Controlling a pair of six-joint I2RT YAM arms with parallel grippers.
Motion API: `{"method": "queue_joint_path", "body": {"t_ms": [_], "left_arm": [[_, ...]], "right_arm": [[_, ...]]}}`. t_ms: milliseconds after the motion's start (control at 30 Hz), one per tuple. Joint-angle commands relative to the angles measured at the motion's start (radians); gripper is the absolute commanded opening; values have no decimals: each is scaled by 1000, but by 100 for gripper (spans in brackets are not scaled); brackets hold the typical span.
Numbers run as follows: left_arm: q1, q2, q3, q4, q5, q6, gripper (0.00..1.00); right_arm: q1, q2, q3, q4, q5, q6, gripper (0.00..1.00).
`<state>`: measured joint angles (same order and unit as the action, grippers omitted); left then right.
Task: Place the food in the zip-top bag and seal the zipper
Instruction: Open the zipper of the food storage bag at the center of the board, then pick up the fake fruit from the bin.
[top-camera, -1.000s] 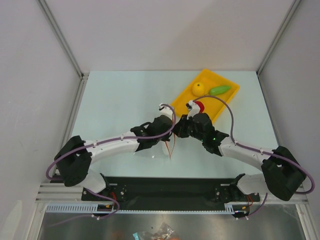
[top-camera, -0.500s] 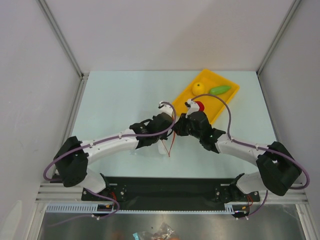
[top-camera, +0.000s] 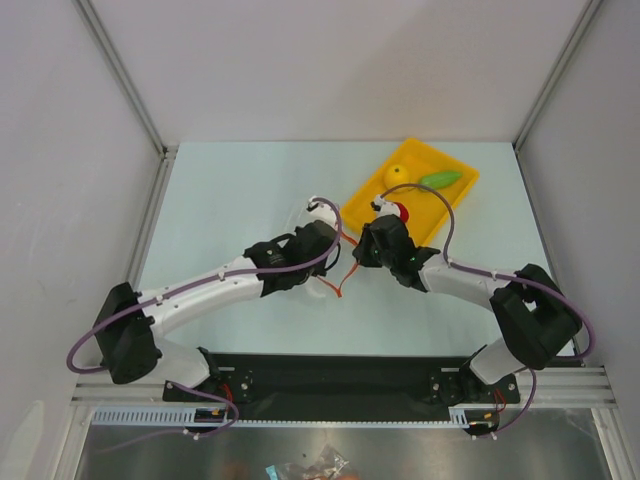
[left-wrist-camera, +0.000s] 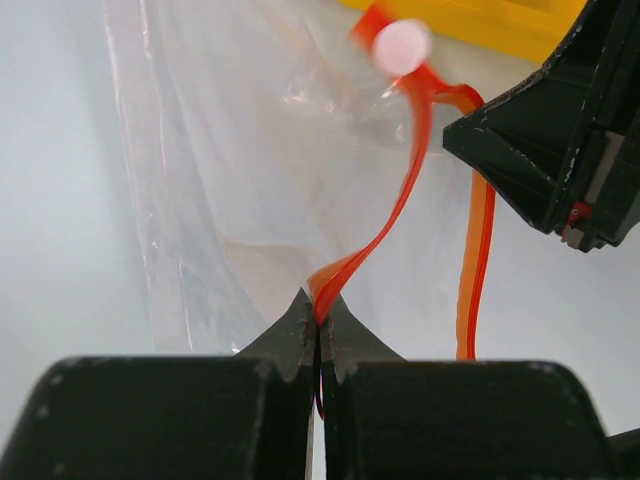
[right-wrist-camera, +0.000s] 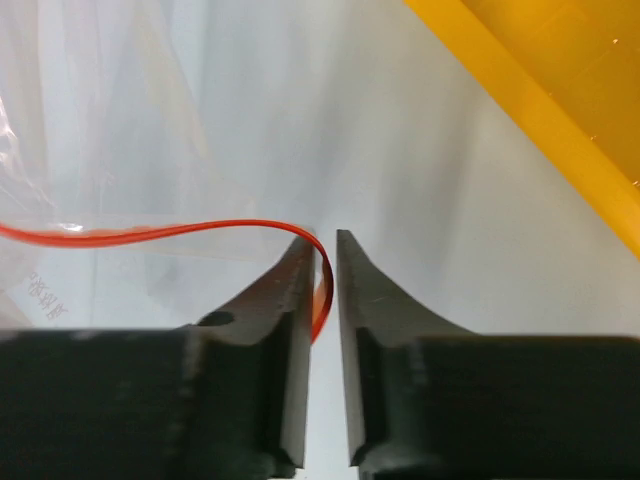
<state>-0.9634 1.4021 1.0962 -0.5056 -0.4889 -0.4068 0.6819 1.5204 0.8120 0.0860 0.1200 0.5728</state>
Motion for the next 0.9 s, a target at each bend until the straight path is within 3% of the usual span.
{"method": "queue_joint_path", "body": {"t_ms": [0,167,433,633,667,733,867], "left_arm": [[12,12,28,-4,-10,20,0],[40,37,14,50,19,25,0],[101,58,-33,165,164,30,0],[112,57,-44,185,176,28,0],[112,54,-47,190,177,28,0],[112,54,-48,194,184,26,0],[112,54,-50,197,196,25,0]], "right_arm": [[-4,-42,21,21,9,-37,22],[-2,-100,-16,96,-71,-73,53],[-13,-232,-45,72,-51,-136,61],[-105,-304,-65,47,-5,-123,83],[-122,-305,-57,26,18,-110,91],[-189,-272,-34,-5,21,-85,99],[-258,-131,131,-164,36,-74,100]]}}
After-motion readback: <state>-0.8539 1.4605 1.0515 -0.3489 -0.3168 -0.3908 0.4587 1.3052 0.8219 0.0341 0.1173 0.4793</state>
